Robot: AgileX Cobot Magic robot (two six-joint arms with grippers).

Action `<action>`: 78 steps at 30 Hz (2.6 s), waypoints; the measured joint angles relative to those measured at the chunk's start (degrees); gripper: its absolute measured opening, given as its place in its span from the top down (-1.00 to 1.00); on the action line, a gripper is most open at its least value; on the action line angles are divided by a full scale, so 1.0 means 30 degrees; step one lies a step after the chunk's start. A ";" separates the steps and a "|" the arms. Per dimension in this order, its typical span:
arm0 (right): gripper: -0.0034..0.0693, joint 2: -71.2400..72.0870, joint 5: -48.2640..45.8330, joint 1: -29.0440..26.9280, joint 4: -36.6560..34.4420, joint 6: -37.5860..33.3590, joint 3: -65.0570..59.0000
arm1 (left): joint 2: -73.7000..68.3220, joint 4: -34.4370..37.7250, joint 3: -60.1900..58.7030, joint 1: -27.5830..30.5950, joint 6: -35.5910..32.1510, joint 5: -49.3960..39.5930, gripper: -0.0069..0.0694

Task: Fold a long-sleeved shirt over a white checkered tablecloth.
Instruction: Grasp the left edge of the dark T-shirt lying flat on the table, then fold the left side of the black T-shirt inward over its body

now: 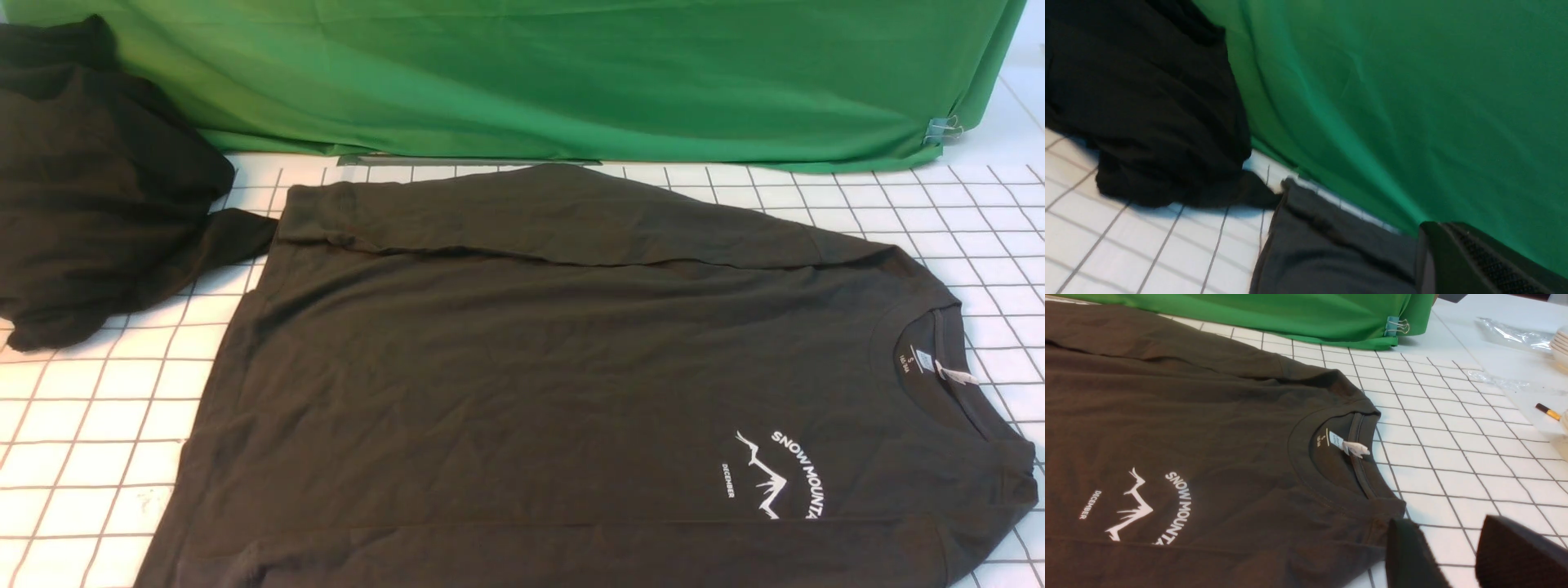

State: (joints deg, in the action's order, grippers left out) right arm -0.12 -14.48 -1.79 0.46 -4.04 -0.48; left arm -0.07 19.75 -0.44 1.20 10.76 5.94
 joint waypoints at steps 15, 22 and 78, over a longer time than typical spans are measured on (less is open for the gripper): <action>0.24 0.0000 0.4585 0.0000 -0.4311 0.6748 0.0000 | -0.2625 -0.6191 0.8426 0.0000 0.7578 -0.0184 0.81; 0.24 0.0000 0.8456 0.0000 -0.5164 1.0590 0.0000 | -1.1686 -0.5565 1.5391 -0.0020 0.1621 -1.5450 0.81; 0.81 -1.3288 -0.9406 0.4573 -0.5235 -0.0972 1.2643 | -2.5543 -0.9528 1.3783 -0.6477 0.3799 -1.5659 0.78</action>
State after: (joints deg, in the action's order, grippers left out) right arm -39.98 -42.70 11.93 -15.25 -6.96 37.45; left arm -76.70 -8.84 40.91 -18.23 22.16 -41.04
